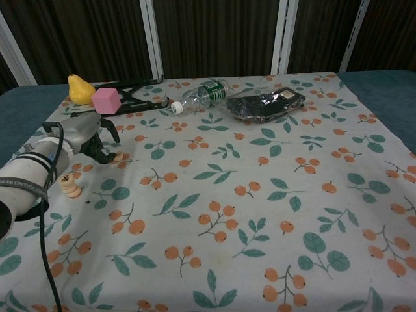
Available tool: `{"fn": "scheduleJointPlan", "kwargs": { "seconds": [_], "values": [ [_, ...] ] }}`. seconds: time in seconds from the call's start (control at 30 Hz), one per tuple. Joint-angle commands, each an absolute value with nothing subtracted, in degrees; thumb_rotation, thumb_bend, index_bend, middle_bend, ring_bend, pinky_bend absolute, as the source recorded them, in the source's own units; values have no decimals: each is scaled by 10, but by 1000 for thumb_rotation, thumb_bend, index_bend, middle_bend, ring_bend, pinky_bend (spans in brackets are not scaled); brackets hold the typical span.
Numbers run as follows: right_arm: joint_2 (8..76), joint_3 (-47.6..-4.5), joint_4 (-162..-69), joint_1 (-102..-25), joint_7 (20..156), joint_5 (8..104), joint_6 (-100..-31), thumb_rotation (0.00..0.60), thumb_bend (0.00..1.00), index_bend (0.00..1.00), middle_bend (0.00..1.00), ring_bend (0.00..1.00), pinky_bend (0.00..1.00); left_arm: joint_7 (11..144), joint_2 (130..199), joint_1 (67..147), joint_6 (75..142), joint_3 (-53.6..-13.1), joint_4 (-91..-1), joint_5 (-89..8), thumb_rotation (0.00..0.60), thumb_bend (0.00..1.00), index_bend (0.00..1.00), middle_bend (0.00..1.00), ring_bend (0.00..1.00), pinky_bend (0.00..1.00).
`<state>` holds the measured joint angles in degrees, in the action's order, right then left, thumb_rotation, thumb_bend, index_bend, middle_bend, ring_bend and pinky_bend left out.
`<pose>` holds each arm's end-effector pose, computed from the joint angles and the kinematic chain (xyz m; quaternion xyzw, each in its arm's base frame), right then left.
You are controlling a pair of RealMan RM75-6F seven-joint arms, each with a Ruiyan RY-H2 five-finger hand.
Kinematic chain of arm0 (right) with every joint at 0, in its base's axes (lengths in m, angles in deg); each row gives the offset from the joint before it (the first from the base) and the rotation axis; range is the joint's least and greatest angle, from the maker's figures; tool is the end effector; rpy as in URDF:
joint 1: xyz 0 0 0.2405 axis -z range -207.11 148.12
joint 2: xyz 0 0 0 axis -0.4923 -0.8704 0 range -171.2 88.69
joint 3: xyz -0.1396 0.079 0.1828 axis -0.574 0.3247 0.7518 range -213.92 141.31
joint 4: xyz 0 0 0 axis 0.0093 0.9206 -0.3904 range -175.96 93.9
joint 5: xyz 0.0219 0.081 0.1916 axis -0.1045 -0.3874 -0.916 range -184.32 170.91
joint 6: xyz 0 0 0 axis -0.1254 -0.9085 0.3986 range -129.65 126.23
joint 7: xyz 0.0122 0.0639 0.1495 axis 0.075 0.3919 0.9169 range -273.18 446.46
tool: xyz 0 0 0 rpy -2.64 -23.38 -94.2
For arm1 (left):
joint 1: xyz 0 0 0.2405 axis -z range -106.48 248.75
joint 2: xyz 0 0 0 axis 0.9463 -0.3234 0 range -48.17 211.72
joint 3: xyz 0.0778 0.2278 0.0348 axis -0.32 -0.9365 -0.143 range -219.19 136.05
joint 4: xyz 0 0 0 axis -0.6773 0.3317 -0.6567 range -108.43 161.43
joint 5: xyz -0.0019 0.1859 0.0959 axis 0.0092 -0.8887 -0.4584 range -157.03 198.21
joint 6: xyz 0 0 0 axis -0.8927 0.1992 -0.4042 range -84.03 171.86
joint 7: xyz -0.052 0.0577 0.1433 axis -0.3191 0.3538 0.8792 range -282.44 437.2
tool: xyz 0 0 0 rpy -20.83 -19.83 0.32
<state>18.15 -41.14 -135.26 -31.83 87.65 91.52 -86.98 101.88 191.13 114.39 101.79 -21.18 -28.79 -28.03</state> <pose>-0.2879 -0.1535 0.1434 0.6741 -0.3873 0.3616 0.5147 -0.1877 0.4014 -0.0559 -0.6025 -0.4597 -0.3331 0.5610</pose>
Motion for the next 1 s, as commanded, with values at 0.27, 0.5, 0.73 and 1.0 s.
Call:
{"fn": "scheduleJointPlan", "kwargs": {
  "seconds": [0.27, 0.5, 0.73, 1.0],
  "values": [
    [181, -412, -1352, -317, 879, 916, -872, 600, 205, 0, 0, 0, 61, 1011, 1935, 1150, 1005, -215, -252, -285, 600, 395, 378, 1000, 1000, 1000],
    [179, -411, -1351, -317, 885, 916, -875, 600, 204, 0, 0, 0, 61, 1007, 1944, 1151, 998, -212, -231, -285, 600, 395, 416, 1000, 1000, 1000],
    [180, -410, -1350, -316, 884, 916, -876, 600, 204, 0, 0, 0, 61, 1000, 1944, 1149, 997, -212, -229, -293, 600, 393, 476, 1000, 1000, 1000],
    [181, -410, -1350, -316, 882, 917, -876, 600, 205, 0, 0, 0, 62, 986, 1936, 1143, 1010, -211, -252, -309, 600, 390, 491, 1000, 1000, 1000]
  ]
}}
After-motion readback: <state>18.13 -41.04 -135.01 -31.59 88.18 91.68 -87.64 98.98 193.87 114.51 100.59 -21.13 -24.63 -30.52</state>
